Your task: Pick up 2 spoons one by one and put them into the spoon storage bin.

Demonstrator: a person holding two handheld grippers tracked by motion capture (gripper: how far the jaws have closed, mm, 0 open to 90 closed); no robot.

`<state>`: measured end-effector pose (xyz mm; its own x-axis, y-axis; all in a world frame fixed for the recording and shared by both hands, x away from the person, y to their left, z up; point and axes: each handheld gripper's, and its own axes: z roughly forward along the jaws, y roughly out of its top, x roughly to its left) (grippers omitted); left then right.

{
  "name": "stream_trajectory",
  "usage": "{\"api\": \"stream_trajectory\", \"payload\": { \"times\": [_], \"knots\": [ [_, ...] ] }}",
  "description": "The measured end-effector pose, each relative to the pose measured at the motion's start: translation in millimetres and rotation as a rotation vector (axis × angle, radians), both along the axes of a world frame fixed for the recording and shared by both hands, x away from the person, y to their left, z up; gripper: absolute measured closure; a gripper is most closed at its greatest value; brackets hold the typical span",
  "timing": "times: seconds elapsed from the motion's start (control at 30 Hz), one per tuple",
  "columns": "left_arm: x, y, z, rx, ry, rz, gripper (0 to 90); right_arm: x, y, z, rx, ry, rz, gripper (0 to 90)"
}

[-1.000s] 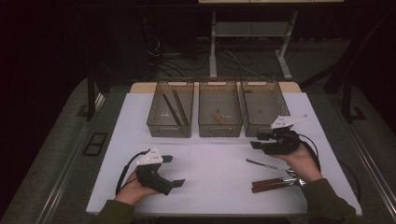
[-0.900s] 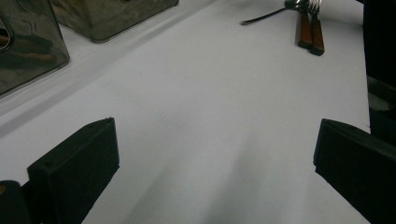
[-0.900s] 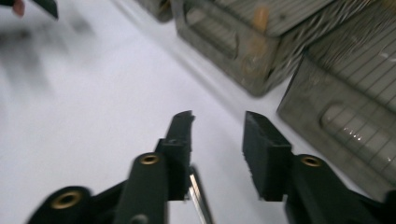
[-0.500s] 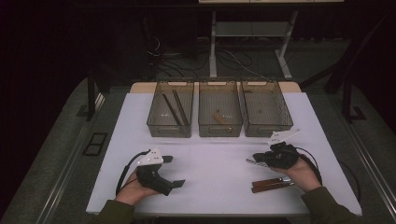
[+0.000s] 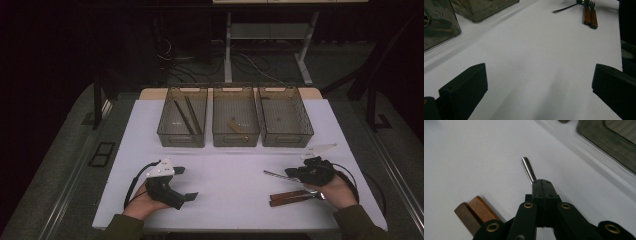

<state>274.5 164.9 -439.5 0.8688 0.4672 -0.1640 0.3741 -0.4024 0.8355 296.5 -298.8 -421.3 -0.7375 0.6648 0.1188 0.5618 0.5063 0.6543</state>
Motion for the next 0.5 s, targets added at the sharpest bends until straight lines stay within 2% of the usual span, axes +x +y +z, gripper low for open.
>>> {"api": "stream_trajectory", "payload": {
  "times": [0.17,0.23,0.4,0.43,0.5],
  "knots": [
    [0.1,0.1,0.1,0.001,0.002,0.000,0.0,-12.6,-25.1,1.3,-0.003,-0.018,-0.056,89.5],
    [0.3,0.2,0.0,0.005,0.000,-0.003,0.0,-19.4,-35.0,0.9,-0.001,-0.011,-0.086,83.0],
    [0.1,0.2,0.3,0.008,-0.002,-0.004,0.0,-33.4,-60.6,-0.2,0.005,-0.012,-0.152,73.2],
    [0.2,0.3,0.3,0.010,-0.001,-0.004,0.0,-35.1,-65.7,-1.1,0.003,-0.021,-0.162,70.3],
    [0.1,0.0,0.3,0.009,0.002,-0.003,0.0,-38.8,-73.9,-3.2,0.002,-0.007,-0.195,66.0]
  ]
}}
